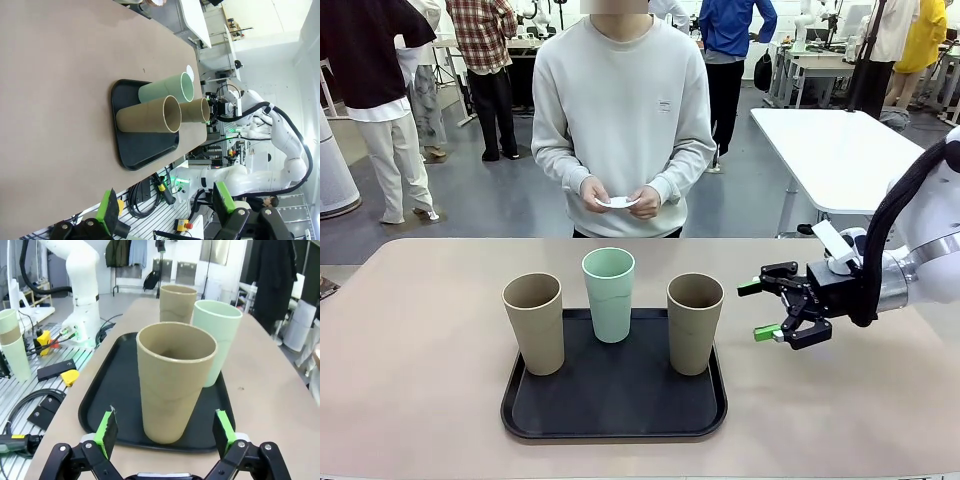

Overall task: Place coasters on the table and set cups on them.
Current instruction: Pick up one Reusable plastic cup and place it on a coaster set by the human.

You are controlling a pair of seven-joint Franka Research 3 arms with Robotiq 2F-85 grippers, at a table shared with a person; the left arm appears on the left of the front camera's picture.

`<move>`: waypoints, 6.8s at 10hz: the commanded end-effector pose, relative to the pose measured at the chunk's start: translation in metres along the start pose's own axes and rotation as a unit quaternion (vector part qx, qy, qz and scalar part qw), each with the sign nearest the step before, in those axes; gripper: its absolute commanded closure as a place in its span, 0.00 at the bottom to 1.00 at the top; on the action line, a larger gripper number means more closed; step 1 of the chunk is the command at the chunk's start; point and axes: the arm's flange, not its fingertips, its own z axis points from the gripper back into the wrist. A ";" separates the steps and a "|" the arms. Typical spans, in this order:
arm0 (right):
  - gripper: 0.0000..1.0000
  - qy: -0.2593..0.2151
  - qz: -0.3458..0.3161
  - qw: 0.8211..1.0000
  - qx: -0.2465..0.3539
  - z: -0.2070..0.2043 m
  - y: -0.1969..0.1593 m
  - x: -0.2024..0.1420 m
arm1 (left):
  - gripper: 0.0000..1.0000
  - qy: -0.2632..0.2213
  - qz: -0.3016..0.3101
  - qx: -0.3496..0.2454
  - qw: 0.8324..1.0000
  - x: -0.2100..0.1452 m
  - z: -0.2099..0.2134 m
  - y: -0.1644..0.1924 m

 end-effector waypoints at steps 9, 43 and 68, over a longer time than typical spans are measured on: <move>0.00 -0.002 -0.064 0.998 0.003 -0.039 -0.015 -0.032 | 0.00 0.001 -0.006 -0.006 1.000 0.000 0.000 0.000; 1.00 0.001 -0.103 0.994 -0.027 -0.015 0.013 0.126 | 0.00 0.001 -0.006 -0.006 1.000 0.000 0.000 0.000; 0.16 -0.003 -0.135 0.950 -0.280 0.242 -0.051 0.090 | 0.00 0.001 -0.006 -0.006 1.000 0.000 0.000 0.000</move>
